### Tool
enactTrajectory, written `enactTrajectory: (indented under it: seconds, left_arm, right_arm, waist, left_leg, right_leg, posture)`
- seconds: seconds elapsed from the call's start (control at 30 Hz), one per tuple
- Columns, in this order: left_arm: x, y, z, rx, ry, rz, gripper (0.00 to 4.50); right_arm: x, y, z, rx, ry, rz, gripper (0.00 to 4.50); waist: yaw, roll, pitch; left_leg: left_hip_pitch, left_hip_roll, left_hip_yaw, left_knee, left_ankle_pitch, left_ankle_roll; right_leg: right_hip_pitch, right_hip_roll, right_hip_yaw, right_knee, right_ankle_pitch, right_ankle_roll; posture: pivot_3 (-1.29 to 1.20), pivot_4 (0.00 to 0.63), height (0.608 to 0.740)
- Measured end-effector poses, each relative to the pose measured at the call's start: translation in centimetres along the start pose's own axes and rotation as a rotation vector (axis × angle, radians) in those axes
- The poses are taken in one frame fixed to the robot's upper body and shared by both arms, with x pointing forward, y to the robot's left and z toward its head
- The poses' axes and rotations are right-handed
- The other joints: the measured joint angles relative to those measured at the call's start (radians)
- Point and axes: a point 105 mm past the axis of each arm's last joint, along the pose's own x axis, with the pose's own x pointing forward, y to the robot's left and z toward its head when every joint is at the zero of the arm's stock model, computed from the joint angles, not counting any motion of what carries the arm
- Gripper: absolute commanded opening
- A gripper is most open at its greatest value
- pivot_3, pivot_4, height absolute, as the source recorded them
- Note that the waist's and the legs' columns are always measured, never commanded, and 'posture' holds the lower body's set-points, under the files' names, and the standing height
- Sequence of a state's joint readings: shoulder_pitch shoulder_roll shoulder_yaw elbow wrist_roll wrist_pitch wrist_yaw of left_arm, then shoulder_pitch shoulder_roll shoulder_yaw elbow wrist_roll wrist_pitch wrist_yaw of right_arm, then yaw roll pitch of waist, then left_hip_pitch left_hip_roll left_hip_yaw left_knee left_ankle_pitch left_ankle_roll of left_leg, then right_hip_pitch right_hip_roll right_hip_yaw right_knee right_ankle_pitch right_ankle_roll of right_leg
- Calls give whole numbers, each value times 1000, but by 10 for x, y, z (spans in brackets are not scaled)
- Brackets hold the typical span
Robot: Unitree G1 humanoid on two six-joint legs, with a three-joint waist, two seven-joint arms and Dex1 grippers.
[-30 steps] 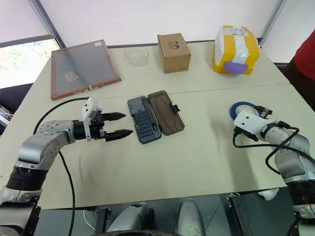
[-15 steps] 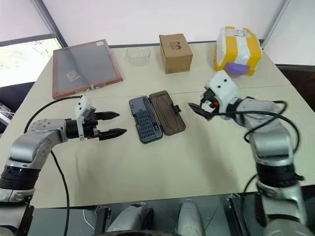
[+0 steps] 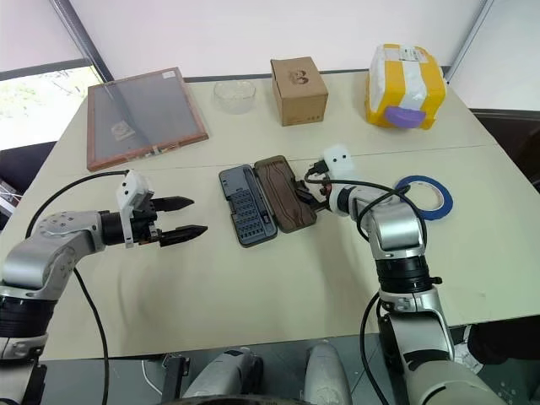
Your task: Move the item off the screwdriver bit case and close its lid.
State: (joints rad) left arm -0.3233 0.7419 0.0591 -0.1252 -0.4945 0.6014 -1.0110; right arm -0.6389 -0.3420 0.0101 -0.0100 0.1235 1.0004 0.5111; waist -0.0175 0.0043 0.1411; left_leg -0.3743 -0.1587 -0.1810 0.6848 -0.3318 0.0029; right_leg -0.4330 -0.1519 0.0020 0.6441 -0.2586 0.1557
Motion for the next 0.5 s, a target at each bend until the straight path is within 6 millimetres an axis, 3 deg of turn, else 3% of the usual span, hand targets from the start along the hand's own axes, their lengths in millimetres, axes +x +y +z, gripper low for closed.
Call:
enactTrajectory:
  seconds: [0.1,0.17,0.27,0.43,0.5]
  left_arm:
    - [1,-2,3,3,-9,-9,4500]
    - [1,-2,4,4,-13,-8,4500]
    - [1,-2,4,4,-13,-4,4500]
    - [2,-2,5,5,-18,-1,4500]
    - [2,-2,5,7,-21,-1,4500]
  right_arm:
    - [4,8,-12,-11,60,17,4441]
    - [7,11,-18,-13,88,18,3938]
    - [7,7,-20,-7,94,-3,2646]
    - [9,9,-21,0,94,8,31]
    - [9,6,-21,-3,90,0,31]
  waist:
    - [-2,0,0]
    - [-3,0,0]
    - [-2,0,0]
    - [-3,0,0]
    - [-3,0,0]
  left_leg:
    - [0,0,0,0,0,0]
    - [0,0,0,0,0,0]
    - [0,0,0,0,0,0]
    - [1,0,0,-1,0,0]
    - [1,0,1,0,0,0]
  right_leg:
    - [-1,0,0,2,0,0]
    - [-2,0,0,2,0,0]
    - [-1,0,0,2,0,0]
    - [-1,0,0,2,0,0]
    - [-1,0,0,2,0,0]
  posture:
    - [0,150,740]
    - [0,150,740]
    - [0,150,740]
    - [0,150,740]
    - [0,150,740]
